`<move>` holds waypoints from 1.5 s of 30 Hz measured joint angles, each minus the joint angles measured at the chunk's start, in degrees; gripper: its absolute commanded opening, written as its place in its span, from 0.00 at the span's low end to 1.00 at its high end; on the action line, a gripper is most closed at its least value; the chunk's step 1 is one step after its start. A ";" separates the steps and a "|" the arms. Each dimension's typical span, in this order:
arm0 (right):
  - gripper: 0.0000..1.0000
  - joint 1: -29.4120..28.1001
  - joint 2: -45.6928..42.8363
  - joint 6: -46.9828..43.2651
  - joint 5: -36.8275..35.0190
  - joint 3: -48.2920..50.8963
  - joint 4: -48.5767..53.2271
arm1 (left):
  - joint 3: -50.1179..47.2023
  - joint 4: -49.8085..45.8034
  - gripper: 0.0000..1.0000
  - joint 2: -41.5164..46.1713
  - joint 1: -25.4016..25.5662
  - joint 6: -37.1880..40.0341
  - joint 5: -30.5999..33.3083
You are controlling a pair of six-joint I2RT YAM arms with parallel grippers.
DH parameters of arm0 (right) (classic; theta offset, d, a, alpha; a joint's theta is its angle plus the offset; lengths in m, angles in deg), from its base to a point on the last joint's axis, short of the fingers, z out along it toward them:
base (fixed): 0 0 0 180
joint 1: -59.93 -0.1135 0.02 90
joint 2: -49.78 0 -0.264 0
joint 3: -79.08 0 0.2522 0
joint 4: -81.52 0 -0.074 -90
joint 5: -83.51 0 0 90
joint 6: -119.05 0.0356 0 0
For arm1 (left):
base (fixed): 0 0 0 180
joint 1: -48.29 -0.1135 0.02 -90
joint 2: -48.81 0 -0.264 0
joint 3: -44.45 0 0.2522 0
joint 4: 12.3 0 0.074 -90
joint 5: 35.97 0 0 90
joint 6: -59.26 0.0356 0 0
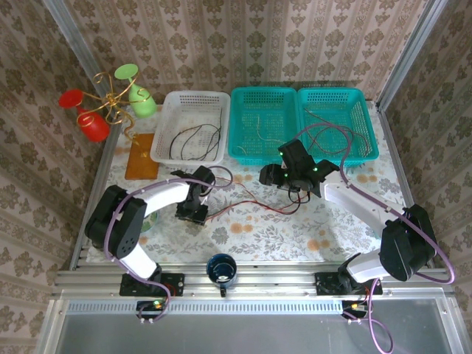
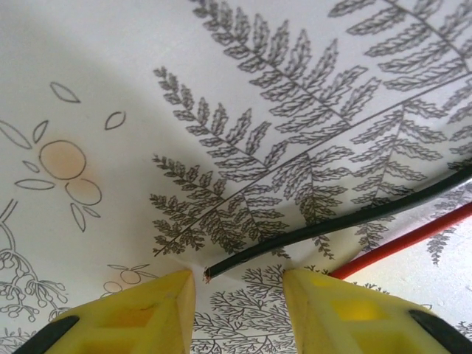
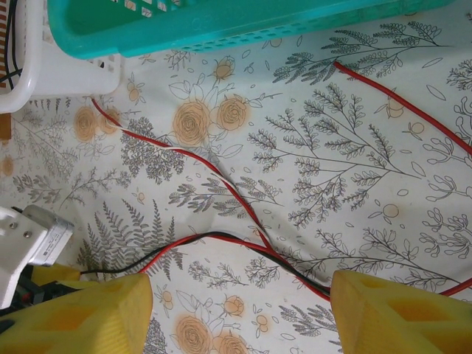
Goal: Untangle the cables
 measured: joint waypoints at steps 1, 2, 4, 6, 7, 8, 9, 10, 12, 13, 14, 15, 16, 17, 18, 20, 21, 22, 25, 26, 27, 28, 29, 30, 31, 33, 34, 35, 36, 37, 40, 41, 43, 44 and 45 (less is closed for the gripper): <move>0.66 0.00 0.00 -0.02 0.00 0.00 0.09 | 0.04 0.07 0.43 0.02 0.24 0.66 0.39; 0.66 0.00 0.00 -0.02 0.00 0.00 0.28 | 0.09 0.13 0.43 0.11 0.50 1.36 0.68; 0.66 0.00 0.00 -0.02 0.00 0.00 0.50 | 0.20 0.44 0.42 0.37 0.98 2.67 0.87; 0.66 0.00 0.00 -0.02 0.00 0.00 0.50 | 0.39 1.18 0.42 0.46 1.38 4.09 0.79; 0.66 0.00 0.00 0.00 0.00 0.00 0.50 | 0.68 1.46 0.42 0.46 1.60 4.87 0.79; 0.66 0.00 0.00 -0.02 0.00 -0.02 0.50 | 1.05 1.55 0.42 0.46 1.64 5.68 0.70; 0.66 0.00 0.00 0.00 0.00 -0.02 0.52 | 1.51 1.51 0.42 0.44 1.66 6.38 0.61; 0.66 0.00 0.00 -0.02 0.00 -0.13 0.61 | 2.03 1.49 0.42 0.31 1.60 6.99 0.55; 0.66 0.00 0.00 -0.02 0.00 -0.44 0.70 | 2.97 1.73 0.42 -0.26 1.55 8.11 0.31; 0.66 0.00 0.00 -0.04 0.00 -0.63 0.72 | 3.34 1.90 0.42 -0.63 1.51 8.63 0.11; 0.67 0.00 0.00 -0.15 0.00 -0.76 0.70 | 3.54 2.10 0.43 -0.92 1.51 9.03 -0.13; 0.67 0.00 -0.04 -0.20 0.00 -0.87 0.72 | 3.58 2.32 0.43 -1.05 1.51 9.40 -0.59; 0.67 0.00 -0.09 -0.22 0.00 -0.92 0.72 | 3.58 2.47 0.43 -1.09 1.42 9.79 -1.16; 0.67 0.00 -0.15 -0.22 0.00 -0.94 0.76 | 3.65 2.51 0.44 -1.14 1.29 10.05 -1.62; 0.67 0.00 -0.35 -0.22 0.00 -0.94 0.90 | 3.74 2.51 0.44 -1.18 1.20 10.25 -1.90; 0.67 0.00 -1.03 -0.22 0.00 -0.94 1.09 | 4.09 2.43 0.42 -1.60 0.87 10.43 -2.27; 0.66 0.00 -1.38 -0.24 0.00 -0.94 1.09 | 4.24 2.45 0.41 -1.90 0.74 10.43 -2.43; 0.67 0.00 -1.75 -0.24 0.00 -0.94 1.09 | 4.44 2.36 0.41 -2.23 0.52 10.43 -2.49; 0.67 0.00 -2.29 -0.22 -0.02 -0.96 1.07 | 4.50 2.05 0.40 -2.60 0.07 9.99 -2.38; 0.67 0.00 -2.32 -0.22 -0.02 -0.96 1.09 | 4.50 1.88 0.39 -2.62 -0.02 9.60 -2.16; 0.66 0.00 -2.32 -0.22 -0.02 -0.96 1.09 | 4.50 1.84 0.39 -2.62 -0.17 9.18 -1.97; 0.67 0.00 -2.32 -0.22 0.00 -0.96 1.09 | 4.48 1.81 0.39 -2.62 -0.37 8.76 -1.84; 0.67 0.00 -2.32 -0.22 0.00 -0.96 1.07 | 4.48 1.86 0.39 -2.62 -0.61 8.41 -1.57; 0.67 0.00 -2.32 -0.22 -0.02 -0.96 1.07 | 4.46 1.86 0.39 -2.62 -0.76 8.09 -1.57; 0.67 0.00 -2.32 -0.22 0.00 -0.96 1.09 | 4.42 1.88 0.40 -2.62 -0.87 7.80 -1.57; 0.67 0.00 -2.32 -0.22 0.00 -0.96 1.09 | 4.42 1.88 0.40 -2.64 -1.09 7.58 -1.57; 0.67 0.00 -2.32 -0.22 0.00 -0.96 1.09 | 4.42 1.88 0.40 -2.69 -1.09 7.54 -1.55; 0.67 0.00 -2.34 -0.22 -0.02 -0.96 1.09 | 4.42 1.86 0.42 -2.82 -1.09 7.43 -1.60; 0.67 0.00 -2.32 -0.22 -0.02 -0.96 1.09 | 4.42 1.88 0.43 -2.95 -1.09 7.41 -1.64; 0.67 0.00 -2.32 -0.22 0.00 -0.96 1.09 | 4.42 1.86 0.43 -3.02 -1.07 7.41 -1.79; 0.67 0.00 -2.32 -0.22 -0.02 -0.96 1.09 | 4.44 1.79 0.45 -3.19 -0.92 7.41 -2.03; 0.67 0.00 -2.32 -0.22 -0.02 -0.96 1.09 | 4.46 1.75 0.45 -3.30 -0.66 7.39 -2.01; 0.67 0.00 -2.32 -0.22 0.00 -0.96 1.11 | 4.50 1.68 0.45 -3.32 0.07 7.39 -2.19; 0.67 0.00 -2.34 -0.22 -0.02 -0.96 1.11 | 4.50 1.68 0.44 -3.32 0.55 7.39 -2.29; 0.67 0.00 -2.32 -0.22 -0.02 -0.96 1.11 | 4.50 1.70 0.44 -3.32 0.98 7.37 -2.45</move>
